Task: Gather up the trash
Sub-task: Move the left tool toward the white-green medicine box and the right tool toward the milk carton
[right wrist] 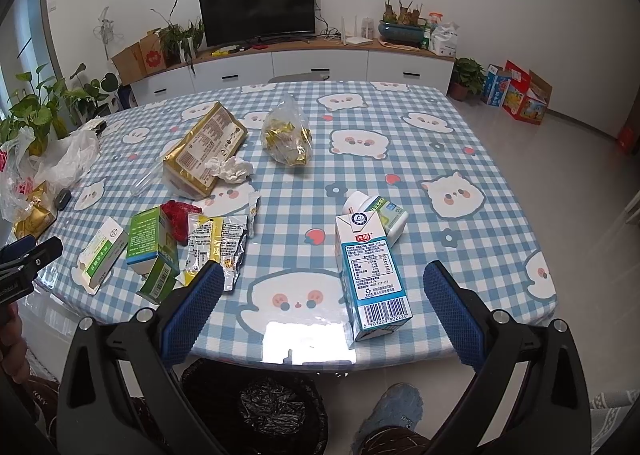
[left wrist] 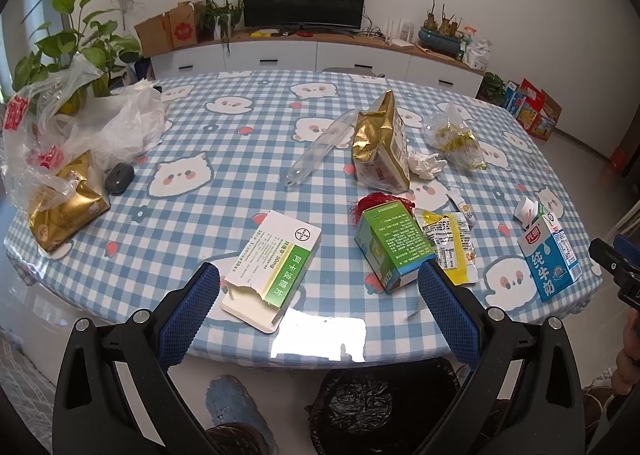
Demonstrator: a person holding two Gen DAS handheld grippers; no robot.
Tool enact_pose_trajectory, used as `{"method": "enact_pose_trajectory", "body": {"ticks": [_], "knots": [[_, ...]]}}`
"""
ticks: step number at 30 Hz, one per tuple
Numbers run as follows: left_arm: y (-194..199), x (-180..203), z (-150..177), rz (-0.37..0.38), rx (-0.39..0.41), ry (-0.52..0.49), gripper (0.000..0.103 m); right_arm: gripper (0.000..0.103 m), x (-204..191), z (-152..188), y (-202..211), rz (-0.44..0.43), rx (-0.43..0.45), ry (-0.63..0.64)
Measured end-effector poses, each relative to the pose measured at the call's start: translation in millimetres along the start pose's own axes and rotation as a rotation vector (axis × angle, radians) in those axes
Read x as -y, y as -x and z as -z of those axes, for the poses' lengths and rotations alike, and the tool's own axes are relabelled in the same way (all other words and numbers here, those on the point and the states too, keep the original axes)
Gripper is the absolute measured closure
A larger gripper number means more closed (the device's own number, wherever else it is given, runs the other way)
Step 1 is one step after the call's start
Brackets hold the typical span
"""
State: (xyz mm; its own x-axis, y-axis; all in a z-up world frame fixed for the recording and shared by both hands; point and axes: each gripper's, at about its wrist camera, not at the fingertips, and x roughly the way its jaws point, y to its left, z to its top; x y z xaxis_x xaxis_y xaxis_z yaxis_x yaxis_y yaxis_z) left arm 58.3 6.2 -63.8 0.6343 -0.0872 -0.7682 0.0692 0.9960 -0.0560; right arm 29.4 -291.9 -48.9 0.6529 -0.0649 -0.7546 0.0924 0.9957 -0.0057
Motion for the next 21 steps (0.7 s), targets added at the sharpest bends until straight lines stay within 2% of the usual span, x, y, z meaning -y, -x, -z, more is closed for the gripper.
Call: {"method": "enact_pose_trajectory", "body": {"ticks": [21], "knots": [[1.4,-1.3,-0.6,-0.003,-0.004,-0.004,0.006,0.007,-0.3,0.2,-0.5,0.0,0.001,0.0]]}}
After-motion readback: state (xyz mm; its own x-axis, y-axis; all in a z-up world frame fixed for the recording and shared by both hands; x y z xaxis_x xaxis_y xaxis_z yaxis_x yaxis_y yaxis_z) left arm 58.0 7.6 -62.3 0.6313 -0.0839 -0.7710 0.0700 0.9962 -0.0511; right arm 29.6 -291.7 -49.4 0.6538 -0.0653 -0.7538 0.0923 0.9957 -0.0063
